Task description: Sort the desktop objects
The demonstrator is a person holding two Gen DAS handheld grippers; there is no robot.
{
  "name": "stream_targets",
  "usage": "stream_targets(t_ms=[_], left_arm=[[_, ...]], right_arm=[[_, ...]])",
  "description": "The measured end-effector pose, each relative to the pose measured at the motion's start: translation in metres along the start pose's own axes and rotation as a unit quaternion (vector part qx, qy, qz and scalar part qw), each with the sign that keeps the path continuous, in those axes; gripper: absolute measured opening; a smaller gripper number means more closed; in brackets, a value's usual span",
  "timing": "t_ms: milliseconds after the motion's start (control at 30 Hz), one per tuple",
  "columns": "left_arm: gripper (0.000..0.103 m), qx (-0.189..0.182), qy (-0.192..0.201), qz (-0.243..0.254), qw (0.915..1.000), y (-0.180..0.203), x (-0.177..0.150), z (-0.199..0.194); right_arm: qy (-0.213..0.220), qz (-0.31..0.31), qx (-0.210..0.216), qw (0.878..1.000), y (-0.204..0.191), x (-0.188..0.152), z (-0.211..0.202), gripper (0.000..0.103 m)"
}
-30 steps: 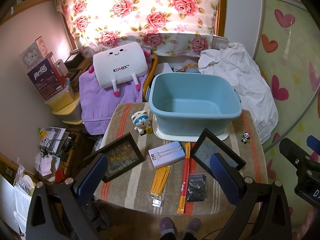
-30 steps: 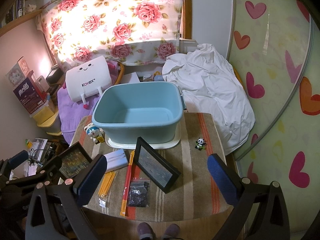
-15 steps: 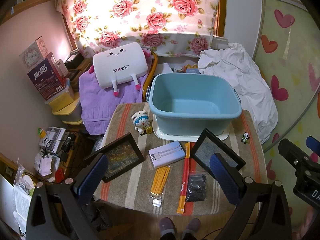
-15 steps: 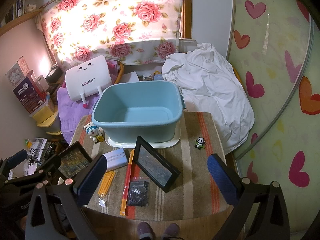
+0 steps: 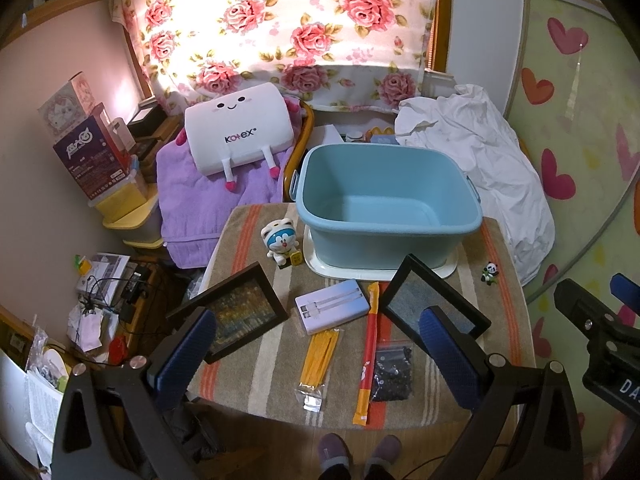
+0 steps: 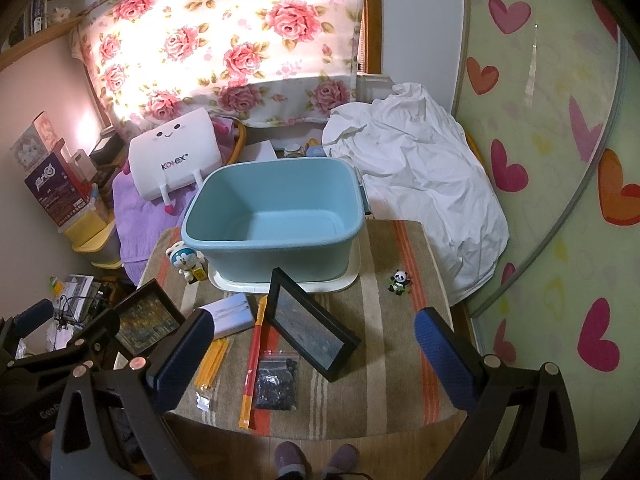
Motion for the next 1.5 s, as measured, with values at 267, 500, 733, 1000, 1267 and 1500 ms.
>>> stream_targets(t_ms=[267,500,733,1000,1267,1500], left_arm=[[0.103,-0.004,0.000,0.003,1.0000,0.002,-0.001,-0.001],[0.103,-0.009,0.001,0.004,1.0000,0.002,-0.003,-0.001],[0.103,-0.013,-0.001,0.009,0.9999,0.005,-0.008,0.005],[0.103,-0.038,0.000,0.017,0.9991,0.011,-0.019,0.021],[0.103,-0.048,-0.003,0.019,0.9987,0.011,-0.037,0.044],[0.103,-0.063,-0.003,0.013,0.9979,0.011,-0.055,0.067]], right_arm=[[-0.001,-0.002,-0.001,1.000,0.000,-0.002,0.000,0.103],[-0.001,-0.004,-0.002,1.000,-0.001,-0.003,0.002,0.103],[0.004,-0.004,-0.004,1.000,0.001,-0.008,0.006,0.103],[0.012,-0.009,-0.003,1.000,0.004,-0.021,0.021,0.103],[0.022,-0.001,0.006,1.000,0.011,-0.038,0.041,0.103],[0.052,-0.009,0.020,0.998,0.014,-0.055,0.054,0.103]])
Point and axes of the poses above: each gripper's, at about its wrist camera, not at the fingertips, and z roughly the way its jaws point, y to its right, x to its top, the point moved 4 cm from there along z, roughly the way its jaws point, and after that the axes turned 6 degrees about y, right-handed, at the moved point
